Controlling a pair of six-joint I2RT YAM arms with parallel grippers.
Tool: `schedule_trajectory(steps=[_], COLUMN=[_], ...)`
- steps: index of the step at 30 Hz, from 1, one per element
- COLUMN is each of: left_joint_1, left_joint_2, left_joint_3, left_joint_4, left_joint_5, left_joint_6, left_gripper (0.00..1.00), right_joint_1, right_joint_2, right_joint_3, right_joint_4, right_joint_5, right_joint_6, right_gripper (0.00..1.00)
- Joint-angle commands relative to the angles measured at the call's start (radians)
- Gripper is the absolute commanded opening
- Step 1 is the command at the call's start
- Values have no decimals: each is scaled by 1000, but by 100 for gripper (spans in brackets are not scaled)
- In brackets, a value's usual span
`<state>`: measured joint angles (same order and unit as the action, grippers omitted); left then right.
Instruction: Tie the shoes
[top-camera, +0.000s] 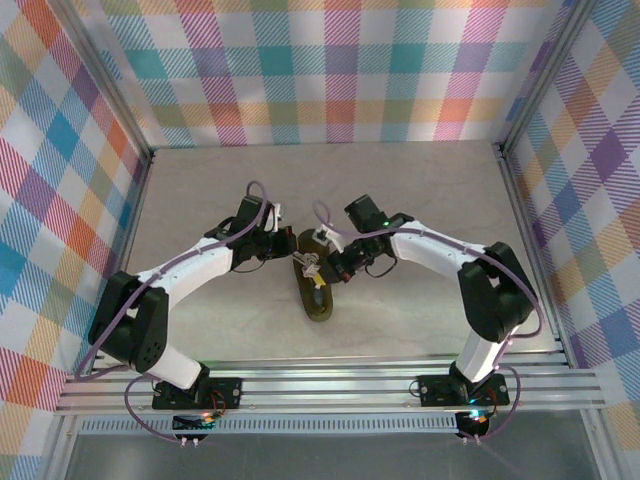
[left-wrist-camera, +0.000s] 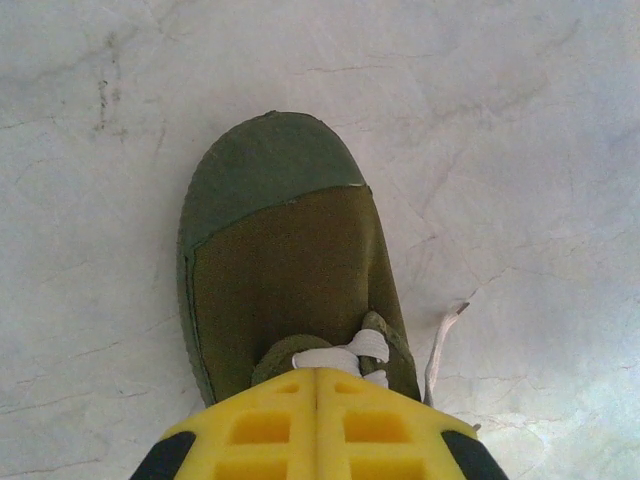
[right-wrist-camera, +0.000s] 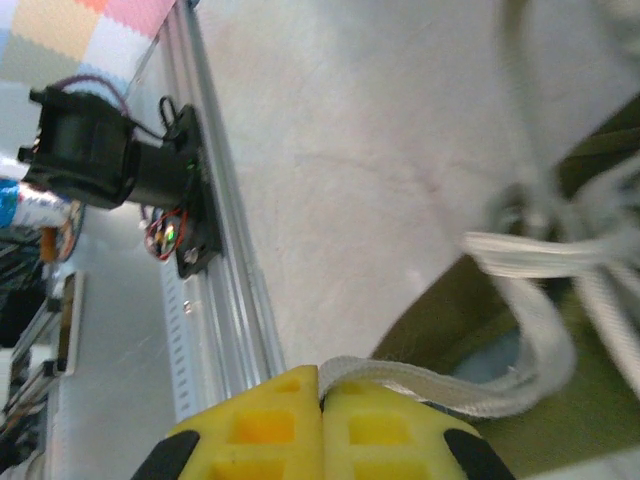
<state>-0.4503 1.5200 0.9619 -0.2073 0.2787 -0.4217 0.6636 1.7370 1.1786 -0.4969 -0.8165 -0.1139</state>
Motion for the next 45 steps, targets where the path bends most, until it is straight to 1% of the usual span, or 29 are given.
schedule_trajectory(steps=[1, 2, 3, 4, 6, 8, 10, 11, 12, 15, 17, 20, 26, 30, 35, 37, 38, 39, 40, 41, 42, 43, 44, 45], left_joint_1=[-7, -7, -5, -5, -5, -5, -4, -4, -4, -4, -4, -4, -4, -3, -3, -4, -3, -4, -4, -4, -3, -4, -4, -4], left_joint_2=[19, 24, 28, 31, 34, 34, 34, 33, 33, 32, 35, 39, 42, 46, 49, 51, 50, 49, 48, 45, 42, 38, 32, 23], left_joint_3=[30, 31, 33, 33, 33, 32, 29, 28, 28, 28, 29, 30, 19, 11, 8, 10, 9, 9, 8, 8, 8, 6, 2, -2], left_joint_4=[16, 14, 11, 10, 6, 2, 0, 1, 2, 6, 8, 8, 17, 36, 40, 37, 37, 36, 34, 31, 26, 23, 20, 21], left_joint_5=[11, 11, 11, 11, 9, 8, 9, 11, 12, 17, 22, 29, 51, 71, 73, 73, 74, 74, 74, 73, 74, 73, 74, 74], left_joint_6=[20, 20, 20, 21, 24, 27, 30, 29, 29, 27, 26, 26, 16, 0, -5, -5, -5, -5, -4, -5, -5, -3, -3, -5], left_gripper=[0, 0, 0, 0, 0, 0, 0, 0, 0, 0, 0, 0, 0, 0, 0, 0, 0, 0, 0, 0, 0, 0, 0, 0], right_joint_1=[31, 33, 32, 30, 7, -41, -90, -109, -124, -131, -130, -123, -95, -79, -70, -68, -68, -69, -68, -68, -68, -68, -68, -68], right_joint_2=[26, 27, 23, 15, -17, -53, -93, -114, -127, -106, -65, -14, 52, 93, 160, 191, 200, 202, 198, 184, 164, 144, 124, 107], right_joint_3=[21, 18, 16, 12, 7, 0, -10, -15, -20, -4, 14, 26, 36, 41, 61, 71, 72, 69, 63, 53, 43, 36, 36, 41], right_joint_4=[-47, -65, -90, -114, -167, -202, -224, -230, -229, -235, -232, -194, -106, -57, -39, -42, -40, -30, -17, 3, 23, 40, 54, 63], right_joint_5=[-126, -146, -139, -115, -64, -60, -26, 21, 99, 375, 496, 595, 634, 663, 659, 679, 691, 709, 727, 752, 774, 790, 806, 820], right_joint_6=[-39, -55, -73, -92, -130, -152, -166, -168, -162, -156, -179, -235, -336, -376, -410, -410, -409, -408, -407, -407, -410, -419, -432, -449], right_gripper=[15, 25, 32, 35, 40, 44, 46, 47, 48, 50, 51, 52, 57, 59, 60, 58, 53, 44, 33, 19, 10, 4, 0, 0])
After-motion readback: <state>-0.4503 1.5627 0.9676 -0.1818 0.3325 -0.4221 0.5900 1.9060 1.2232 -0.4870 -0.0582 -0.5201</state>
